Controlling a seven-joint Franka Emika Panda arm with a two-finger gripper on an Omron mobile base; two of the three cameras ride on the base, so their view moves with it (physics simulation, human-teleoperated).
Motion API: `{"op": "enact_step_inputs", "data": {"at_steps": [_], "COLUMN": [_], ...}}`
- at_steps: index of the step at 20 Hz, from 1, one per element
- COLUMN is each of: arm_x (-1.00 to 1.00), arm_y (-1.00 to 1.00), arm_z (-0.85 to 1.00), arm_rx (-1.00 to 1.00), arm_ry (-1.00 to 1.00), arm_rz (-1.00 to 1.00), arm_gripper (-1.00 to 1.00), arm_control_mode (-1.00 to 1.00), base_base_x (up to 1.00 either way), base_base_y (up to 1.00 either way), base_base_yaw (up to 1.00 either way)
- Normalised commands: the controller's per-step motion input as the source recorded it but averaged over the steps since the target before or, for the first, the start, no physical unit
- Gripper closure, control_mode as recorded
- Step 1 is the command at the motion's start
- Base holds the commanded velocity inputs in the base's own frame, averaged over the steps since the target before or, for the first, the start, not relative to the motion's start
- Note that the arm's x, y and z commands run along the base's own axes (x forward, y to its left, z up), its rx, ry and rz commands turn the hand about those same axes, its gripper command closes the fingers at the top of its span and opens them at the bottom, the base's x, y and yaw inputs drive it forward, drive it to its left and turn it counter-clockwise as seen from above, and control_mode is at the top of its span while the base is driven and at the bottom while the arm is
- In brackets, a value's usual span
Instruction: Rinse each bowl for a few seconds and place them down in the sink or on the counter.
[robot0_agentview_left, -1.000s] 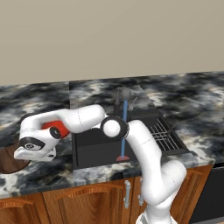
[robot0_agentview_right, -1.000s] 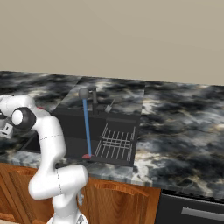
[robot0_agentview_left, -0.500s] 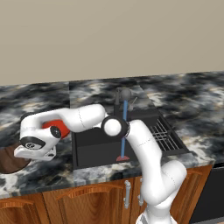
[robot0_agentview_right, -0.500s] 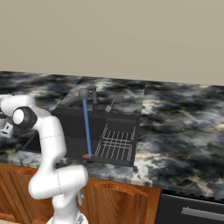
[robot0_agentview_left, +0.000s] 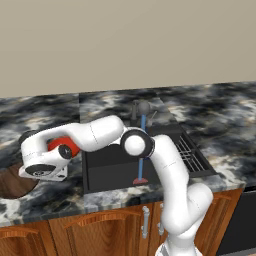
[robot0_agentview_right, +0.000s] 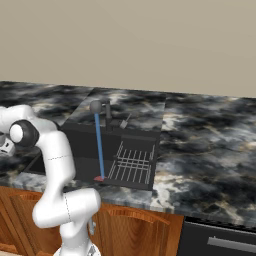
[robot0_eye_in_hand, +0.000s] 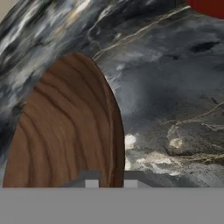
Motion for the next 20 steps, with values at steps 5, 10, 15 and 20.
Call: {"op": "enact_step_inputs", "data": {"at_steps": [5, 10, 15, 20], "arm_x": [-0.18, -0.14, -0.16, -0.15], "arm_y": [-0.32, -0.36, -0.4, -0.41], "arm_z": [0.5, 0.55, 0.56, 0.5], "arm_rx": [-0.03, 0.0, 0.0, 0.03], "arm_ry": [-0.02, 0.0, 0.0, 0.01], "arm_rz": [-0.07, -0.07, -0.06, -0.07], "arm_gripper": [1.0, 1.0, 1.0, 1.0], "arm_control_mode": [-1.0, -1.0, -1.0, -1.0], "base_base_x": [0.0, 0.0, 0.0, 0.0], "base_base_y": [0.0, 0.0, 0.0, 0.0], "base_base_yaw": [0.0, 0.0, 0.0, 0.0]}}
